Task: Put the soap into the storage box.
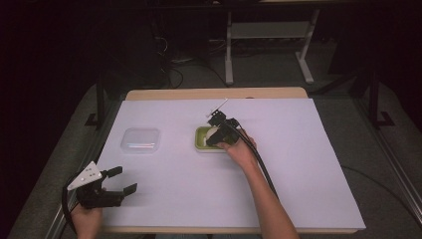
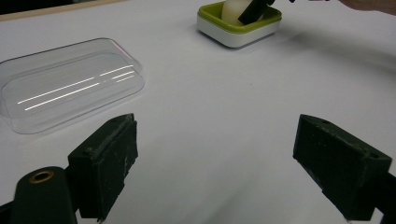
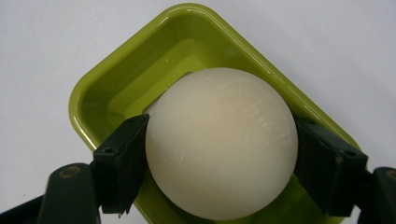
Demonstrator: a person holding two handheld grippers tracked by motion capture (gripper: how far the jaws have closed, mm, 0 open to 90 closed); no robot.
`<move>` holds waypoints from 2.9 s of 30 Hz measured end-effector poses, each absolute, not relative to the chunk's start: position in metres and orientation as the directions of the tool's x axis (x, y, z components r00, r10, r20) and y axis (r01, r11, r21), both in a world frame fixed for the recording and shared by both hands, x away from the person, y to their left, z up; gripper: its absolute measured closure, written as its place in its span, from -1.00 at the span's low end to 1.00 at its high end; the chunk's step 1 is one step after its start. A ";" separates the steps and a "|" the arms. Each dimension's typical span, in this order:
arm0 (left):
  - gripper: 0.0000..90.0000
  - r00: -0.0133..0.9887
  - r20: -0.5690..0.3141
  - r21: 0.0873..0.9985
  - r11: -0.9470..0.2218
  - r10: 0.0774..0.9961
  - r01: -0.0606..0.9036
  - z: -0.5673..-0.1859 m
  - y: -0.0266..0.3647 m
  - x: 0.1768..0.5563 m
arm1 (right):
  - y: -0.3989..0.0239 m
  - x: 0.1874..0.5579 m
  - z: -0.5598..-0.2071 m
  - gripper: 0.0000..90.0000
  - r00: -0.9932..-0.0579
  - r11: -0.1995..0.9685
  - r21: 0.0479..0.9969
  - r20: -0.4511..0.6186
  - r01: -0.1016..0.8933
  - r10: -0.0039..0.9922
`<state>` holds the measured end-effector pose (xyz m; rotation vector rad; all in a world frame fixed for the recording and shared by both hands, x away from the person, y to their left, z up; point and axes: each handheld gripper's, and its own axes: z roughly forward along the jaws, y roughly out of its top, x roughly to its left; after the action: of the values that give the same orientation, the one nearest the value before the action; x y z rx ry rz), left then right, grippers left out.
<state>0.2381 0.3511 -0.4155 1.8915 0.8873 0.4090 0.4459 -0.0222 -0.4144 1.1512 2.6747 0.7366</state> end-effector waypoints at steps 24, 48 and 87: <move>-0.71 0.680 -0.089 0.874 -0.271 0.728 0.404 -0.416 0.349 0.238 | -0.047 0.433 -0.395 -0.49 -0.706 0.562 0.533 0.096 0.632 0.702; -0.71 0.680 -0.086 0.873 -0.274 0.728 0.404 -0.416 0.349 0.238 | -0.087 0.409 -0.393 -0.49 -0.709 0.535 0.559 0.140 0.633 0.692; -0.71 0.687 -0.080 0.865 -0.292 0.723 0.408 -0.415 0.342 0.238 | -0.146 0.365 -0.399 -0.50 -0.693 0.490 0.578 0.193 0.653 0.695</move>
<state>0.2375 0.3419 -0.4154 1.9232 0.8789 0.4059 0.3654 -0.1456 -0.3994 1.2019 2.6547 0.9851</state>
